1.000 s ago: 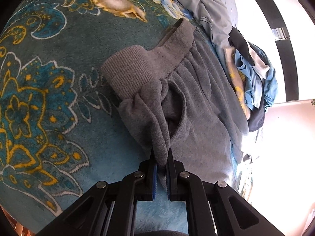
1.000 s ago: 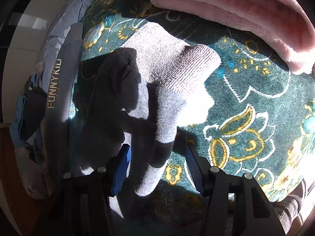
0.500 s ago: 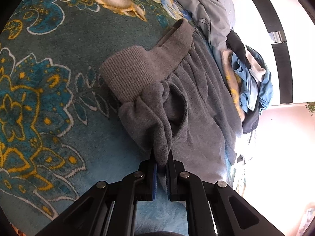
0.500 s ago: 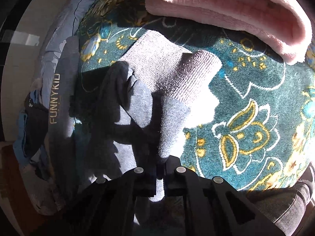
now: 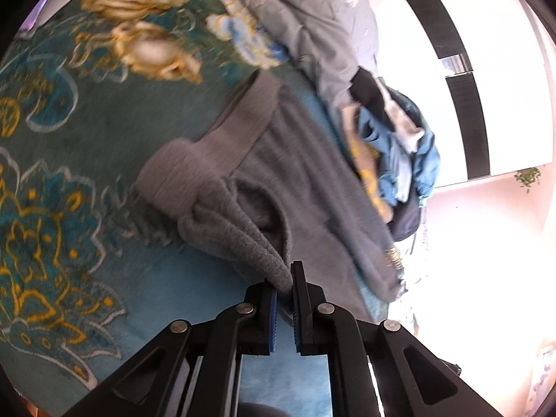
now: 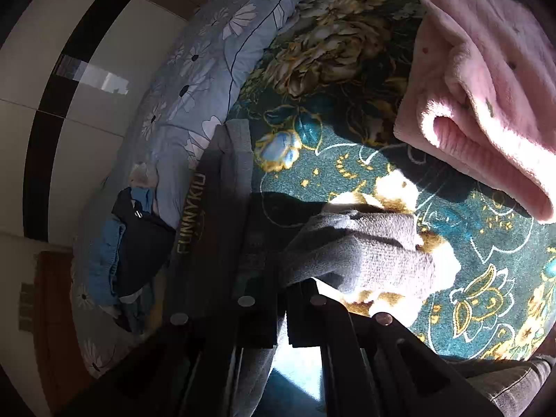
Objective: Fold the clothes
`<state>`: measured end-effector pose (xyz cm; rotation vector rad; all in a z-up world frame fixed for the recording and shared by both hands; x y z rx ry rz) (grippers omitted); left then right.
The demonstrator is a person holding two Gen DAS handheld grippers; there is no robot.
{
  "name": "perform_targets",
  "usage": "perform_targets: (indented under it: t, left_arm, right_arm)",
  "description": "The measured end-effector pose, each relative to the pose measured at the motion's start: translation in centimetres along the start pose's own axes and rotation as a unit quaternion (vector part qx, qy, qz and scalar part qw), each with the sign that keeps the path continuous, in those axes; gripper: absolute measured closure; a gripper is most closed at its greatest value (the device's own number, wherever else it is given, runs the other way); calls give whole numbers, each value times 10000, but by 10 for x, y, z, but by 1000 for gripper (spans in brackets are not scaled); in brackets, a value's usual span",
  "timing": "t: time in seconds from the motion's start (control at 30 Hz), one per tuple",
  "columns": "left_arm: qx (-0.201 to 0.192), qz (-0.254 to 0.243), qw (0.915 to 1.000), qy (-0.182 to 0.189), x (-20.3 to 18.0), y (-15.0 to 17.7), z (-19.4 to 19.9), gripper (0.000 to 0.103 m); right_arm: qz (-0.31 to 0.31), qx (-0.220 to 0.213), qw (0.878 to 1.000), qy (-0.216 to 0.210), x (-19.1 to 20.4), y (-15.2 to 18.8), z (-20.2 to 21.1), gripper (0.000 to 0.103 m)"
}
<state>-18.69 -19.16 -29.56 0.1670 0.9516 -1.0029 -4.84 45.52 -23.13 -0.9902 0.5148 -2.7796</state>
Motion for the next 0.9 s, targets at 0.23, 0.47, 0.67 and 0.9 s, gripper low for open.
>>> perform_targets:
  t: [0.23,0.47,0.67,0.9]
  left_arm:
    - [21,-57,10000,48,-36,-32,-13,96]
    - [185,-222,9993,-229,-61,-63,-62,95]
    - [339,-301,9975,-546,-66,-83,-111,95]
    - [501,-283,9937,-961,-54,-99,-170,94]
  right_arm:
    - [147,-72,9995,-276,49,-21,-17,100]
    - [267,7,9989,-375,97,-47,-63,100]
    - [638,284,9973,-222,131,-61,-125,100]
    - [953,639,9934,-81,154,-62,-191,100]
Point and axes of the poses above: each gripper's, at about its wrist camera, not at the fingertips, and z roughly against the way its jaws point, x to its left, y to its underside, the point moved 9 cm from there along -z, roughly the way its jaws point, and after that the axes turned 14 degrees about -x, right-handed, at the moved point
